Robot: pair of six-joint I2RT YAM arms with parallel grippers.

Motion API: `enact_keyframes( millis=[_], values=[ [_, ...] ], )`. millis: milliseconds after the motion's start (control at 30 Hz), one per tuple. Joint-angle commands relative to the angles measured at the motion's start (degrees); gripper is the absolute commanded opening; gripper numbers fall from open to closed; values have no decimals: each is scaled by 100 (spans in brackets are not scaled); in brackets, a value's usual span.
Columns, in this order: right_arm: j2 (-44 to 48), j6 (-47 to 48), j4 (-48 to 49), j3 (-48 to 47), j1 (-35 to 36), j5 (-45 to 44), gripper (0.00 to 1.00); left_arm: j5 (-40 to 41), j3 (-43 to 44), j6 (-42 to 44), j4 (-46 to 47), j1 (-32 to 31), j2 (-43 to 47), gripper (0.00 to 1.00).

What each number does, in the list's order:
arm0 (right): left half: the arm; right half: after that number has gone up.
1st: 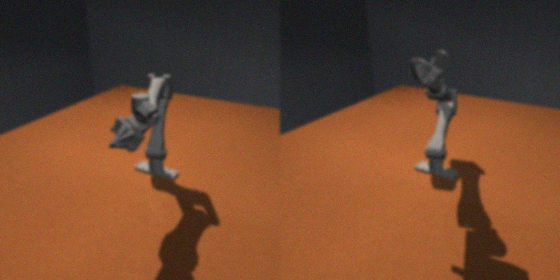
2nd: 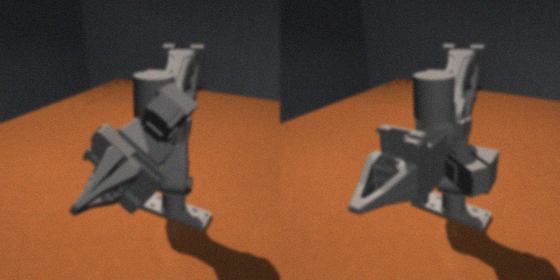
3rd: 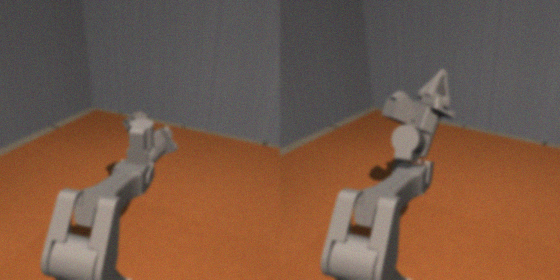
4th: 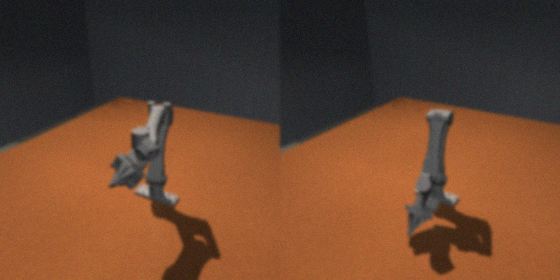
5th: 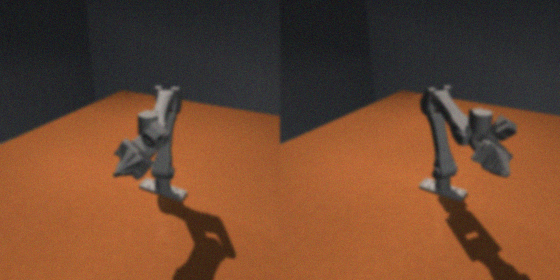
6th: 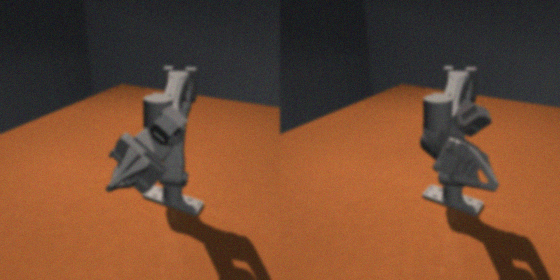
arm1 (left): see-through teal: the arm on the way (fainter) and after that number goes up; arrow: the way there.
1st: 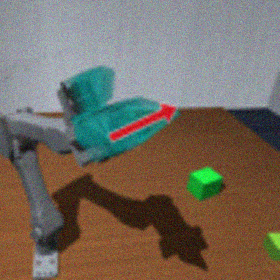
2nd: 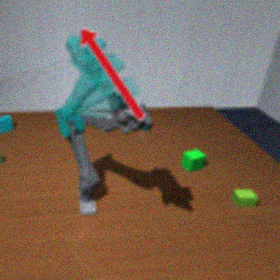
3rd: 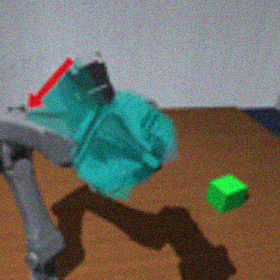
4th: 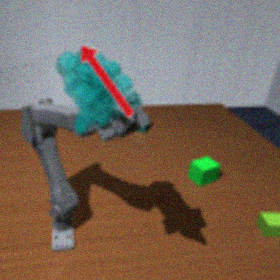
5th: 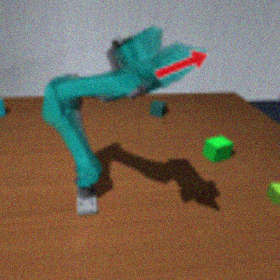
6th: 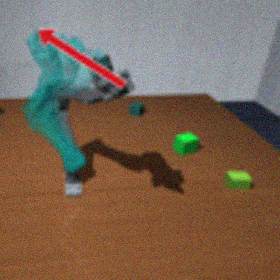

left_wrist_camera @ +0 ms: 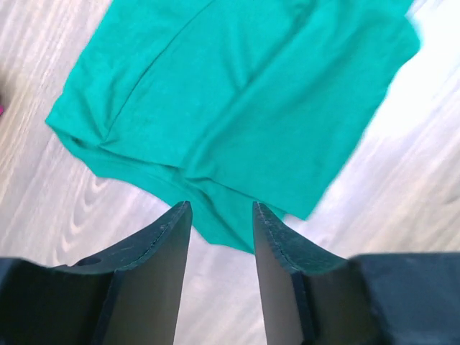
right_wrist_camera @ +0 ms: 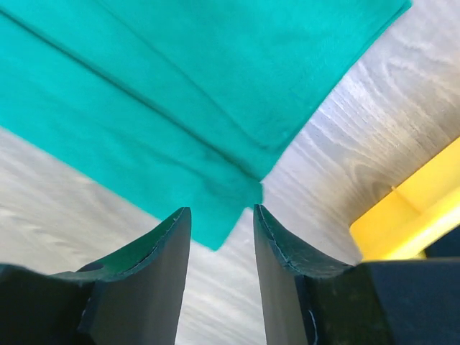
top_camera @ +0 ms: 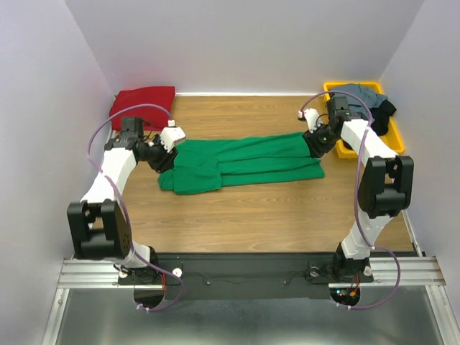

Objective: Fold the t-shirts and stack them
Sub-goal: Fold the tshirt

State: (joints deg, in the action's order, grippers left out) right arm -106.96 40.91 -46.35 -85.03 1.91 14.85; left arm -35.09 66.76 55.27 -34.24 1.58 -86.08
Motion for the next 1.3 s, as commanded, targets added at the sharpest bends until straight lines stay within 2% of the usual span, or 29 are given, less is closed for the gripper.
enact_keyframes(
  millis=[0, 167, 300, 500, 700, 1100, 1267],
  values=[
    [430, -932, -199, -57, 133, 859, 45, -16, -793, -883, 198, -9, 433, 51],
    [457, -1927, -68, 180, 414, 1984, 42, -16, -1359, -1413, 313, -27, 514, 51],
    [386, -3067, 931, 618, 1045, 2654, 45, -181, -1105, -1554, 191, 158, 164, 52],
    [79, -4342, 2486, 883, 2136, 2497, 49, -86, -963, -1502, 110, 255, -487, 53],
    [-448, -5117, 3210, 787, 2901, 2330, 50, -305, -840, -1133, -197, 255, -857, 53],
    [-1275, -5892, 3817, 479, 3429, 2434, 53, -613, -770, -649, -505, 272, -1086, 50],
    [-1319, -5998, 3958, 418, 3588, 2496, 52, -674, -735, -596, -549, 263, -1130, 43]
  ],
)
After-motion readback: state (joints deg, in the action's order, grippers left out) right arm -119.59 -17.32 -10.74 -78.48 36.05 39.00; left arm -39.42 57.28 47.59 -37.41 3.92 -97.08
